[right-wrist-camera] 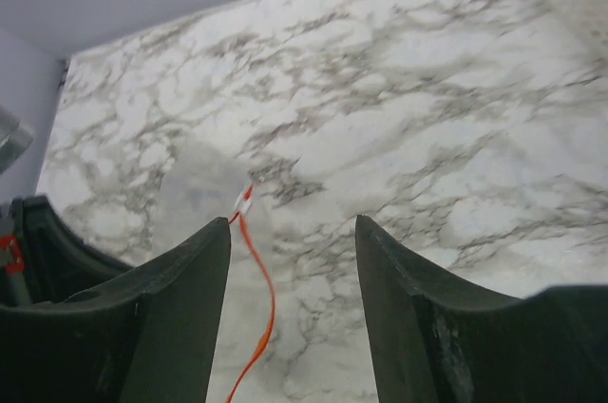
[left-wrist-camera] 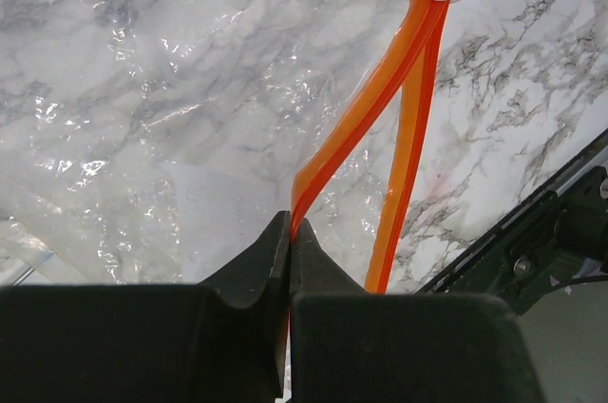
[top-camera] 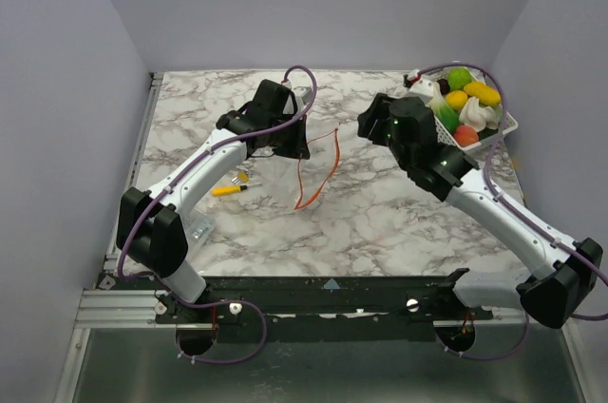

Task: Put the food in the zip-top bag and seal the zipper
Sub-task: Open the zipper of the food storage bag, then pick up the fake vegetable from the bin.

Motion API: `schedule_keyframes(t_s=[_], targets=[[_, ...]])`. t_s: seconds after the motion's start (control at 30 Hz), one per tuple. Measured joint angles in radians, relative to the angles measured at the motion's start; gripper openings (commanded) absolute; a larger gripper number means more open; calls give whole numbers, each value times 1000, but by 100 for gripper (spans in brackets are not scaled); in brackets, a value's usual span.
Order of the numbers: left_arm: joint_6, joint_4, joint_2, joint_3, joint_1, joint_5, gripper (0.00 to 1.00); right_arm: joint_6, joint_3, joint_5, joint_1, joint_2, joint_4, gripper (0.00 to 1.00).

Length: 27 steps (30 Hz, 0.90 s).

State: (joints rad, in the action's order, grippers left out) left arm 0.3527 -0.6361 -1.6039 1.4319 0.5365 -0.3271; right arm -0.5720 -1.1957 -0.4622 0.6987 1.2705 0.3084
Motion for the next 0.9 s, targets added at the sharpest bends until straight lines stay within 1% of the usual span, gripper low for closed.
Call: schedule_keyframes(t_s=[0.1, 0.23, 0.33, 0.47, 0.57, 0.6, 0.77, 0.9], targets=[[0, 0, 0, 0, 0, 0, 0, 40, -16, -31, -89, -29, -2, 62], [4, 0, 0, 0, 0, -3, 0, 85, -42, -14, -314, 10, -15, 69], [7, 0, 0, 0, 0, -6, 0, 133, -96, 3, -453, 112, -27, 73], [11, 0, -1, 0, 0, -17, 0, 217, -219, 68, -575, 312, -53, 72], [16, 0, -1, 0, 0, -36, 0, 277, -328, 140, -629, 473, -60, 71], [19, 0, -1, 0, 0, -44, 0, 284, -347, 154, -649, 499, -64, 70], [32, 3, -1, 0, 0, -82, 0, 343, -560, 251, -723, 732, -42, 70], [39, 7, -1, 0, 0, -110, 0, 383, -655, 304, -749, 851, -20, 69]])
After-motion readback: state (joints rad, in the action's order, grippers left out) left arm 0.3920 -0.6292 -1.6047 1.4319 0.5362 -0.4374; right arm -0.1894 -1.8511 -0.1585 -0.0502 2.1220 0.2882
